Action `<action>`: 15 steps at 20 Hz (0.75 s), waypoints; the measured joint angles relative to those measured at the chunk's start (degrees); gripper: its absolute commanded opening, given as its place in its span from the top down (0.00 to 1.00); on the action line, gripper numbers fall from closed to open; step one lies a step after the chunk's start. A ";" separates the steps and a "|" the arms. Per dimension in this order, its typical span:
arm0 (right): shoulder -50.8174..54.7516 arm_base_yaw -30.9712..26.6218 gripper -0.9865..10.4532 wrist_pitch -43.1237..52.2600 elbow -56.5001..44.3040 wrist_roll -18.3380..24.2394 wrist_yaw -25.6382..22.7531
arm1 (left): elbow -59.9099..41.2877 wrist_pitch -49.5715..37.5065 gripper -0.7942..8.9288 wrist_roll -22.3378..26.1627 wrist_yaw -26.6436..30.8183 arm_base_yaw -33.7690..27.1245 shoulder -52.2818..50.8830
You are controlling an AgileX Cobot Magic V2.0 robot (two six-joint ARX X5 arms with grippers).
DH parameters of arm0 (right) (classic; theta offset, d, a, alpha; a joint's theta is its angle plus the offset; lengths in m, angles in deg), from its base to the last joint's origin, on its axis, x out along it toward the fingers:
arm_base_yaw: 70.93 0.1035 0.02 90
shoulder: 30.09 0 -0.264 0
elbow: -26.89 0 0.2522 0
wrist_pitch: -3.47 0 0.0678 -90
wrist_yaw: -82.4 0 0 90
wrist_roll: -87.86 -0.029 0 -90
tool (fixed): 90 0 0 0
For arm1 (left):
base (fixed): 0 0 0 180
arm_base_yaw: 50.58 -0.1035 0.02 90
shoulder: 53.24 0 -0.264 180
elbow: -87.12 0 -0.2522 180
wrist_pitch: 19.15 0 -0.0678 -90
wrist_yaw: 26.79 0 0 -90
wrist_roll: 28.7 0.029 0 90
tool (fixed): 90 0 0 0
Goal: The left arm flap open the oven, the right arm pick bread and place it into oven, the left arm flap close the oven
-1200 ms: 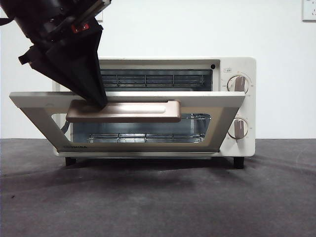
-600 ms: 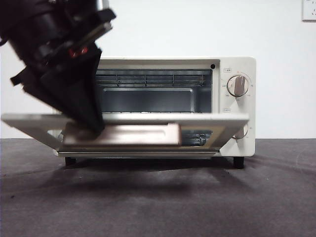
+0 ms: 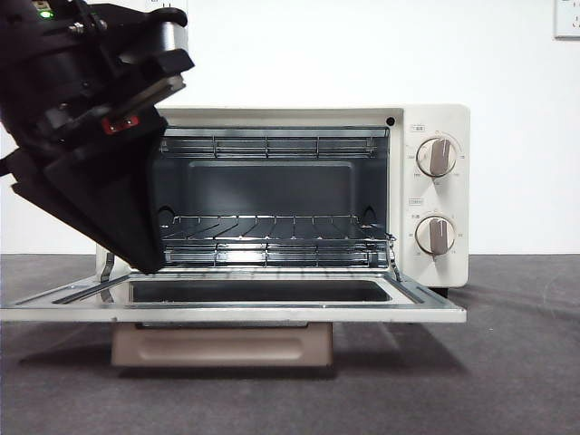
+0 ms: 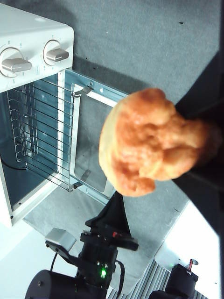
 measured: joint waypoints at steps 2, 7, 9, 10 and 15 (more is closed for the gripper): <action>-0.11 0.02 0.85 0.00 0.00 -0.04 0.26 | 0.48 2.93 0.90 0.00 -0.02 0.00 -3.21; -5.35 0.11 0.85 2.25 0.00 -0.26 3.45 | 6.73 6.80 0.90 -0.04 0.00 0.00 -16.83; -7.58 0.11 0.85 5.14 0.00 -0.76 3.82 | 7.37 8.13 0.90 -0.50 0.42 0.00 -21.68; -8.72 0.20 0.85 6.69 0.00 -1.09 4.52 | 7.52 9.09 0.90 -0.83 1.38 0.00 -23.71; -16.59 5.81 0.85 17.42 0.00 -4.31 4.11 | 7.65 14.34 0.90 -3.21 5.99 0.00 -34.14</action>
